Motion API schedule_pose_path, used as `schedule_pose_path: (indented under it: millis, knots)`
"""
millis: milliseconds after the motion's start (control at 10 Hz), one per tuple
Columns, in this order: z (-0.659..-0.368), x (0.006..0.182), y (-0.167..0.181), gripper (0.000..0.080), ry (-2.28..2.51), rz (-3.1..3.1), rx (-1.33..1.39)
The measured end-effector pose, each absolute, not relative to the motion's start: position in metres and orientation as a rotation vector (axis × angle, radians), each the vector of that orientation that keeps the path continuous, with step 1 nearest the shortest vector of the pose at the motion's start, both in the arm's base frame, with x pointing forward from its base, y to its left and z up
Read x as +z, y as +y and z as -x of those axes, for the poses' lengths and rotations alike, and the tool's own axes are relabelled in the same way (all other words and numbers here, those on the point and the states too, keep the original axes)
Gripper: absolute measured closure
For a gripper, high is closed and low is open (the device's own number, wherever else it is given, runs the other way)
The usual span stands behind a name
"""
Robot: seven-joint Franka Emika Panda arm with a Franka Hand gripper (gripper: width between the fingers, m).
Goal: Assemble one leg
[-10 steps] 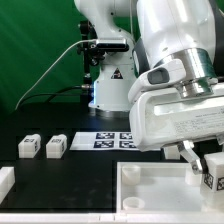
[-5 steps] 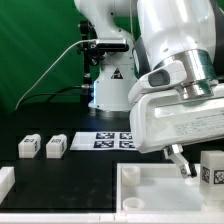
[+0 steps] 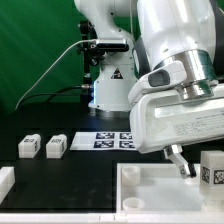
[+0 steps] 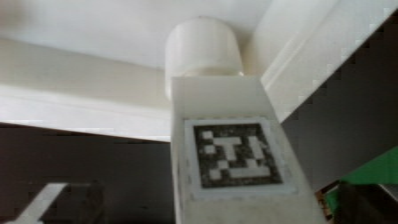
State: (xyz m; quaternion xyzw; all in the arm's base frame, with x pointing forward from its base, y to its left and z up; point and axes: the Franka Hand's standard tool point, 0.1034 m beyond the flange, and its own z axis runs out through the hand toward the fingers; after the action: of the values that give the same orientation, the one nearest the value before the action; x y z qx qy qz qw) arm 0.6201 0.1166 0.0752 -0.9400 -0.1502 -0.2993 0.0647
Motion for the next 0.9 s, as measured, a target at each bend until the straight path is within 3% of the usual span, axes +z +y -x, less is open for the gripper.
schedule_pose_path:
  millis: [700,900]
  knots:
    - [-0.620,0.079,0.120,0.0150,-0.434,2.859,-0.802]
    - [-0.615,0.082,0.134,0.0150,-0.413,2.899,-0.523]
